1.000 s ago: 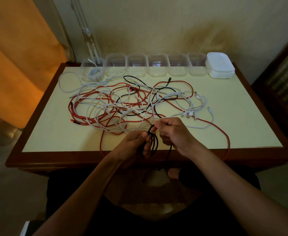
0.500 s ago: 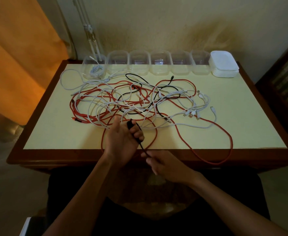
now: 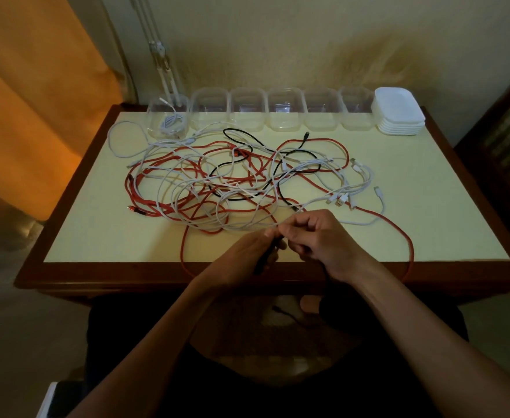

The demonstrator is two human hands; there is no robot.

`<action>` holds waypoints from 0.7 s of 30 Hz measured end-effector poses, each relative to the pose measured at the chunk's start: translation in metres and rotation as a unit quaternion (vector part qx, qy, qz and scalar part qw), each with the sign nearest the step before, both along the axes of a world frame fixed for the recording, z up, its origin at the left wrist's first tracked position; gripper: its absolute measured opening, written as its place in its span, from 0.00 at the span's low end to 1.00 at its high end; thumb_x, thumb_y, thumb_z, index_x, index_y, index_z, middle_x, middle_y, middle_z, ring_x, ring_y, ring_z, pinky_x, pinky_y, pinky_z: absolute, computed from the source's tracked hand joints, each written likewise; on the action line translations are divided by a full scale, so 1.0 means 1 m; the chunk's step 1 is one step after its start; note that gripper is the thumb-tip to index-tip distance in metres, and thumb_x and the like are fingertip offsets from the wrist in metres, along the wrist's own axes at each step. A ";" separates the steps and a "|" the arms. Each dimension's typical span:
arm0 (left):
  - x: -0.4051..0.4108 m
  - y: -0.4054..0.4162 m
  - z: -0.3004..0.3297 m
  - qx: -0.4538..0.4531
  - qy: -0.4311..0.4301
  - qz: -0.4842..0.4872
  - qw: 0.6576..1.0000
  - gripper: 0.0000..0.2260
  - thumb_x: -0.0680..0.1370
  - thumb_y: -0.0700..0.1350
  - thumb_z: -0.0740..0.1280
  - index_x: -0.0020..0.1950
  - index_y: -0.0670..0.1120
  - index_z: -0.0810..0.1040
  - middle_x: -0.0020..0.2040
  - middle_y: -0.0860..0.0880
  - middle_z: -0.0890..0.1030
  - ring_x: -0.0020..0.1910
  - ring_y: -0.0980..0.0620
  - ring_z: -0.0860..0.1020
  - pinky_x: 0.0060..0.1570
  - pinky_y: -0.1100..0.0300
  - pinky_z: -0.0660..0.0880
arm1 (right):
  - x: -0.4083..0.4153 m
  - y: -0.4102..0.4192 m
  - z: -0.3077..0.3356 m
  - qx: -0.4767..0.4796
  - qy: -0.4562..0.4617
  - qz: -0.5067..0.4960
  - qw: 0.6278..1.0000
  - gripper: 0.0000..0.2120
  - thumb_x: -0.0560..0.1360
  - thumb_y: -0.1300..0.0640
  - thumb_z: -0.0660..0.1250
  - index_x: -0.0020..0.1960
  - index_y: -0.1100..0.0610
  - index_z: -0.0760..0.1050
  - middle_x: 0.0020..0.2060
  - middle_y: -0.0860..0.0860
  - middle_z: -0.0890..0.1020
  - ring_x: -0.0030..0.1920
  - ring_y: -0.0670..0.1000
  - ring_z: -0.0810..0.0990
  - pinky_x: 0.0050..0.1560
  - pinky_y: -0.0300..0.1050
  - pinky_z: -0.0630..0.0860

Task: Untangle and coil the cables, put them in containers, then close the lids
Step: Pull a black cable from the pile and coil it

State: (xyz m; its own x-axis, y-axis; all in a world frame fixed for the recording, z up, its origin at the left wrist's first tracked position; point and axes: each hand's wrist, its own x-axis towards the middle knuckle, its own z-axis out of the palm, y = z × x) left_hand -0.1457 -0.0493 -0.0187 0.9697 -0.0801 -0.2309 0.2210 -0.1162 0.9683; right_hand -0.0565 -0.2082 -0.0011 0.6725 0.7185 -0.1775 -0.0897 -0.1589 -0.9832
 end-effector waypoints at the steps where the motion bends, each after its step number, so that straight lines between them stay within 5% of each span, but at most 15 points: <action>1: 0.000 -0.001 -0.001 -0.008 0.003 -0.007 1.000 0.18 0.85 0.50 0.49 0.52 0.42 0.75 0.38 0.48 0.71 0.33 0.57 0.69 0.34 0.66 0.67 | 0.002 0.002 -0.001 0.003 -0.003 -0.009 1.000 0.09 0.80 0.62 0.65 0.49 0.64 0.83 0.24 0.51 0.71 0.26 0.51 0.63 0.27 0.41 0.57; 10: -0.001 -0.004 -0.010 -0.243 0.024 0.008 0.970 0.12 0.83 0.47 0.57 0.42 0.42 0.70 0.30 0.50 0.68 0.28 0.53 0.69 0.31 0.61 0.70 | 0.005 0.007 -0.016 0.036 0.006 -0.066 0.997 0.06 0.76 0.60 0.71 0.43 0.61 0.78 0.23 0.52 0.67 0.24 0.49 0.59 0.27 0.43 0.54; 13: -0.001 -0.006 -0.008 -0.307 0.049 0.030 0.950 0.11 0.81 0.47 0.58 0.40 0.46 0.69 0.29 0.52 0.61 0.25 0.56 0.60 0.26 0.63 0.61 | 0.003 0.007 -0.021 0.045 -0.038 -0.071 0.996 0.06 0.78 0.59 0.69 0.43 0.60 0.77 0.24 0.49 0.70 0.23 0.47 0.63 0.25 0.39 0.59; 17: 0.002 0.001 0.003 -0.463 0.061 0.131 0.874 0.14 0.81 0.46 0.55 0.37 0.47 0.69 0.27 0.54 0.60 0.23 0.58 0.57 0.24 0.63 0.53 | -0.011 0.005 -0.038 0.012 -0.090 -0.080 0.993 0.09 0.81 0.61 0.63 0.54 0.52 0.80 0.29 0.48 0.77 0.25 0.44 0.70 0.25 0.37 0.65; 21: 0.011 0.009 0.011 -0.546 0.019 0.221 0.808 0.12 0.83 0.45 0.53 0.42 0.45 0.71 0.29 0.53 0.62 0.26 0.57 0.62 0.28 0.64 0.63 | -0.032 0.000 -0.049 -0.072 -0.122 0.036 0.989 0.12 0.83 0.61 0.60 0.55 0.47 0.78 0.29 0.50 0.77 0.23 0.41 0.71 0.26 0.31 0.65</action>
